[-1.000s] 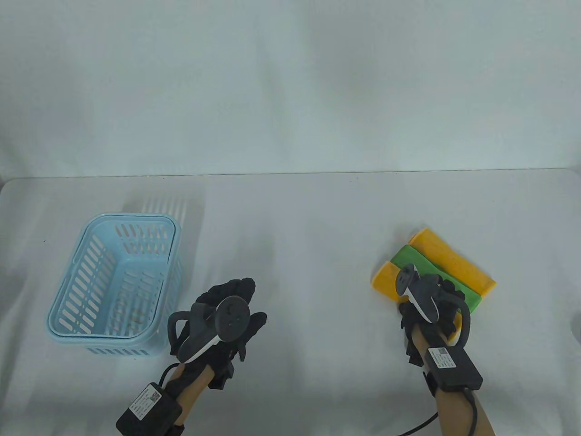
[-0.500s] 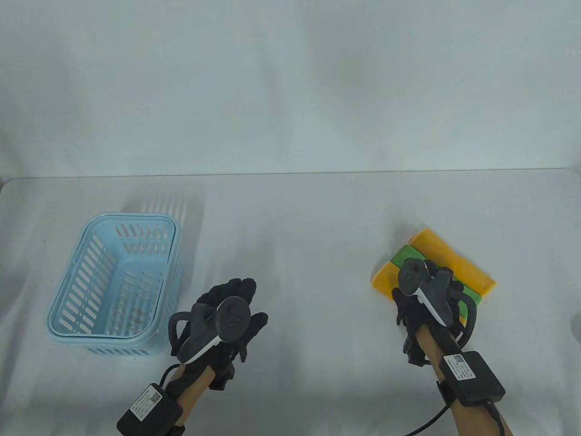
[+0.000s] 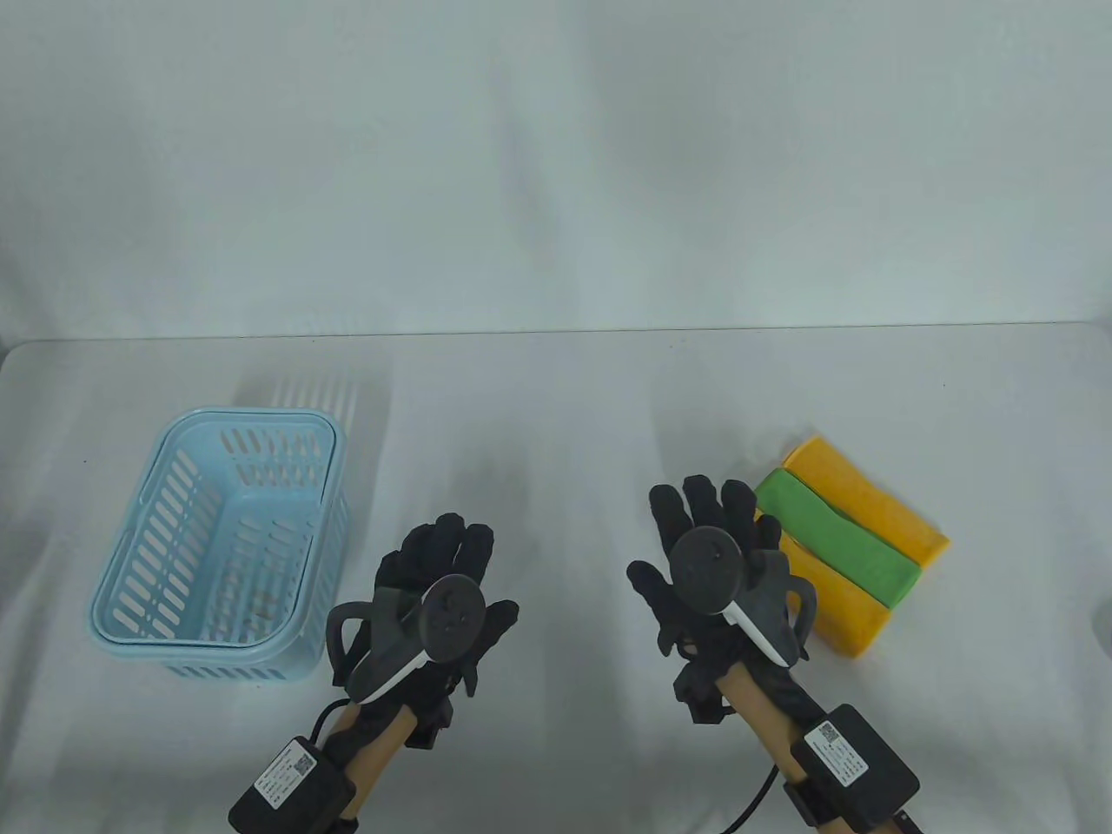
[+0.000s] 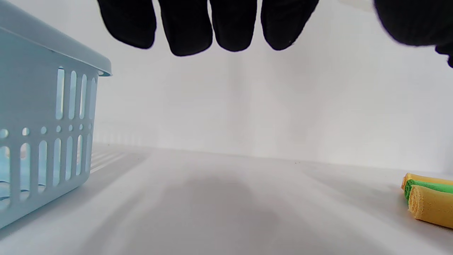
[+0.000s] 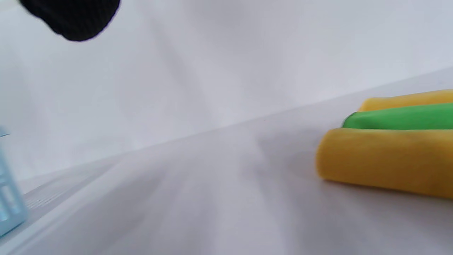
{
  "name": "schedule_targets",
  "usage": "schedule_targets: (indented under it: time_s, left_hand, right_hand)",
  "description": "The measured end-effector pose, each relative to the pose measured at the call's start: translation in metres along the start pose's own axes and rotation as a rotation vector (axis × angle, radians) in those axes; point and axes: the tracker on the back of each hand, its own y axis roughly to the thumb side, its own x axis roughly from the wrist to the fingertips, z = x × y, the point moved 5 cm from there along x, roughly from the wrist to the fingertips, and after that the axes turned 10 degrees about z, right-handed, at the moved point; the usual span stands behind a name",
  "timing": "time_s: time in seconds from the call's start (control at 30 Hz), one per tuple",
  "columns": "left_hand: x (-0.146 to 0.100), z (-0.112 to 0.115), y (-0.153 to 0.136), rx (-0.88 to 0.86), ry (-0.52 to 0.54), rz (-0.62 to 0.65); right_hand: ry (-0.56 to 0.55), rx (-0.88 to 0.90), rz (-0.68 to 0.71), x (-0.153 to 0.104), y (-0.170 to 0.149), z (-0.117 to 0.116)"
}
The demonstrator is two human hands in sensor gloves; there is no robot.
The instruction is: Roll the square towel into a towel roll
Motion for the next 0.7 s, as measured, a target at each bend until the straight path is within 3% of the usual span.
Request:
schedule_targets:
  time_s: [0.17, 0.33, 0.5, 0.7]
  left_hand:
    - [-0.005, -0.006, 0.008, 0.038, 0.056, -0.011]
    - [-0.008, -0.010, 0.019, 0.111, 0.098, 0.005]
    - [-0.004, 0.005, 0.031, 0.175, 0.045, 0.038]
    - [0.004, 0.026, 0.034, 0.201, -0.048, 0.049]
  right_hand:
    - [-0.039, -0.037, 0.081, -0.006, 0.011, -0.018]
    - [0.034, -0.073, 0.080, -0.008, 0.005, -0.042]
    - [0.157, -0.106, 0.066, -0.007, -0.003, -0.067]
    - [0.194, -0.104, 0.064, -0.005, -0.003, -0.075]
